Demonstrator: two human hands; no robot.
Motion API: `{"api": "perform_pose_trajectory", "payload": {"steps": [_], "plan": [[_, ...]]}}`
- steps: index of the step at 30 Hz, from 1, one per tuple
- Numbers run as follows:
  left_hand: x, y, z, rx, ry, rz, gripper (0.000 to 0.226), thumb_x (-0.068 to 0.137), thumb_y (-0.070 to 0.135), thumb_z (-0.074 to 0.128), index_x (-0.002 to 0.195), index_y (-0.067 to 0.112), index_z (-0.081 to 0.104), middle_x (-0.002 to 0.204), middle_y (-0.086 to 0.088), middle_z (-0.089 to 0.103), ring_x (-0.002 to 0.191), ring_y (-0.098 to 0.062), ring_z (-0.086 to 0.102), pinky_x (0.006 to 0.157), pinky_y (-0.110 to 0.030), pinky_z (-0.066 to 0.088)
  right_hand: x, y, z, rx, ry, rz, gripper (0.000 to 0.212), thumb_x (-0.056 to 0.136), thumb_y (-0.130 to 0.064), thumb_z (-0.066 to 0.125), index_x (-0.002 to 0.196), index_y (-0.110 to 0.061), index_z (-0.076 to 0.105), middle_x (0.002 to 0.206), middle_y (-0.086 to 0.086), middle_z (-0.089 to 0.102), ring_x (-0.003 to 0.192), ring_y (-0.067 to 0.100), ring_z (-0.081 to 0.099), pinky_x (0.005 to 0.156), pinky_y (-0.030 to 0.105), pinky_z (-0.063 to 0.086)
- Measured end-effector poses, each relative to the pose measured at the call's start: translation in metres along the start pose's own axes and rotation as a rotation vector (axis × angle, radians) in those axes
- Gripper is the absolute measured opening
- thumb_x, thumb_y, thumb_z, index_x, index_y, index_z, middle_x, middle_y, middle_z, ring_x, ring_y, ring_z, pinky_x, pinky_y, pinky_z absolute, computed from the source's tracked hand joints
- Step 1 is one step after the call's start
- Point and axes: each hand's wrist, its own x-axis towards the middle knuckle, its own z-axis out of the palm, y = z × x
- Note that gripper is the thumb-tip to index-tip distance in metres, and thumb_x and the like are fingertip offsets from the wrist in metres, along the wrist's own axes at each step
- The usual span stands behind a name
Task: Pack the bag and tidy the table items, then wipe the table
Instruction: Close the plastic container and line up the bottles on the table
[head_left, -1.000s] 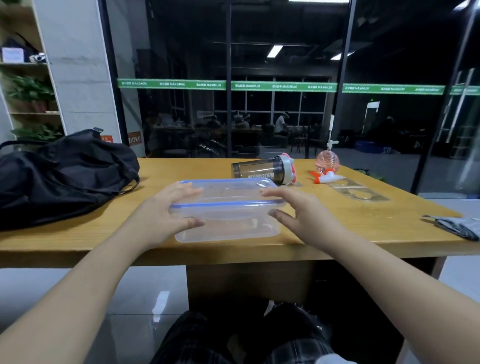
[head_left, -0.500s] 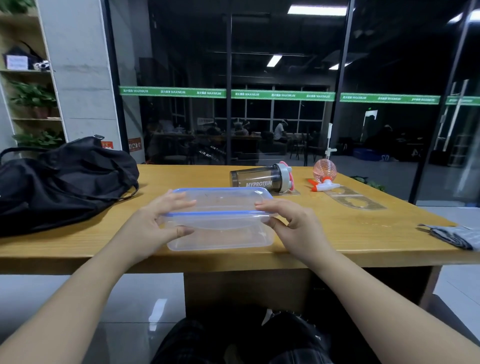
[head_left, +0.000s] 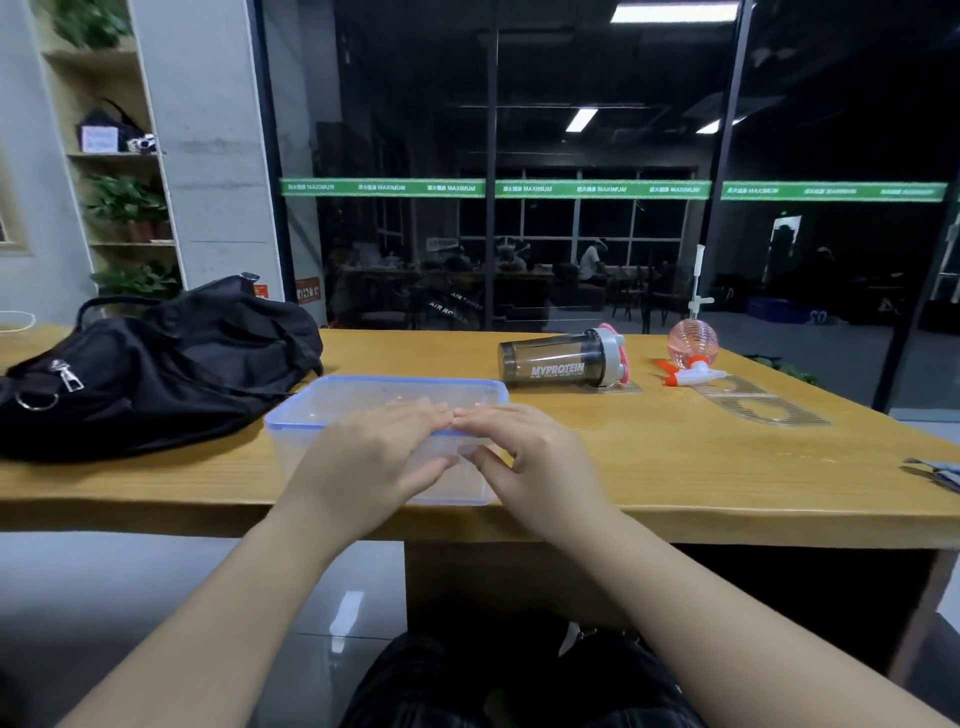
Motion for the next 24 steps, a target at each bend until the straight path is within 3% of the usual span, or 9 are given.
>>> {"api": "perform_pose_trajectory", "payload": {"steps": [4,6,11,14,19,24], "plan": [[-0.007,-0.012,0.006,0.186,0.107,0.155,0.038,0.089,0.035,0.051,0.110,0.008,0.067,0.108,-0.003,0.069,0.101,-0.017,0.066,0.084,-0.030,0.052,0.003,-0.005,0.006,0.107,-0.092,0.092,0.033,0.088,-0.013,0.063,0.120,-0.019,0.063,0.127,-0.006,0.061,0.127,0.006,0.045,0.102,0.014,0.030],[-0.008,-0.016,0.009,0.229,0.115,0.184,0.038,0.092,0.034,0.049,0.111,0.006,0.067,0.108,-0.005,0.069,0.101,-0.019,0.066,0.085,-0.031,0.051,0.003,-0.005,0.009,0.125,-0.102,0.118,0.034,0.088,-0.013,0.062,0.122,-0.019,0.061,0.130,-0.006,0.059,0.129,0.006,0.043,0.104,0.015,0.027],[-0.010,-0.015,0.006,0.135,0.040,0.098,0.044,0.094,0.041,0.043,0.119,0.011,0.063,0.116,-0.001,0.066,0.111,-0.017,0.061,0.090,-0.029,0.047,0.003,-0.004,0.009,0.182,-0.086,0.114,0.035,0.085,-0.012,0.063,0.120,-0.019,0.063,0.125,-0.009,0.061,0.123,0.003,0.047,0.106,0.023,0.036],[-0.008,-0.011,0.001,0.086,-0.010,0.017,0.045,0.091,0.042,0.042,0.120,0.016,0.062,0.118,0.003,0.065,0.112,-0.015,0.060,0.088,-0.029,0.049,0.003,-0.003,0.006,0.213,-0.101,0.104,0.035,0.084,-0.016,0.063,0.119,-0.021,0.063,0.125,-0.011,0.061,0.122,0.000,0.048,0.105,0.021,0.036],[-0.001,-0.003,-0.009,0.046,-0.056,-0.132,0.039,0.087,0.039,0.058,0.125,0.029,0.058,0.123,0.011,0.062,0.116,-0.013,0.056,0.082,-0.028,0.047,0.004,-0.004,0.008,0.159,-0.065,0.080,0.031,0.085,-0.018,0.068,0.115,-0.017,0.065,0.120,-0.007,0.064,0.115,0.005,0.054,0.099,0.020,0.041],[0.003,0.005,-0.007,0.148,0.025,-0.139,0.035,0.084,0.042,0.061,0.118,0.032,0.063,0.105,0.005,0.070,0.097,-0.020,0.064,0.063,-0.025,0.036,0.004,0.000,0.012,0.099,-0.012,0.018,0.027,0.084,-0.019,0.066,0.110,-0.013,0.068,0.110,-0.002,0.069,0.104,0.013,0.062,0.088,0.021,0.046]]}}
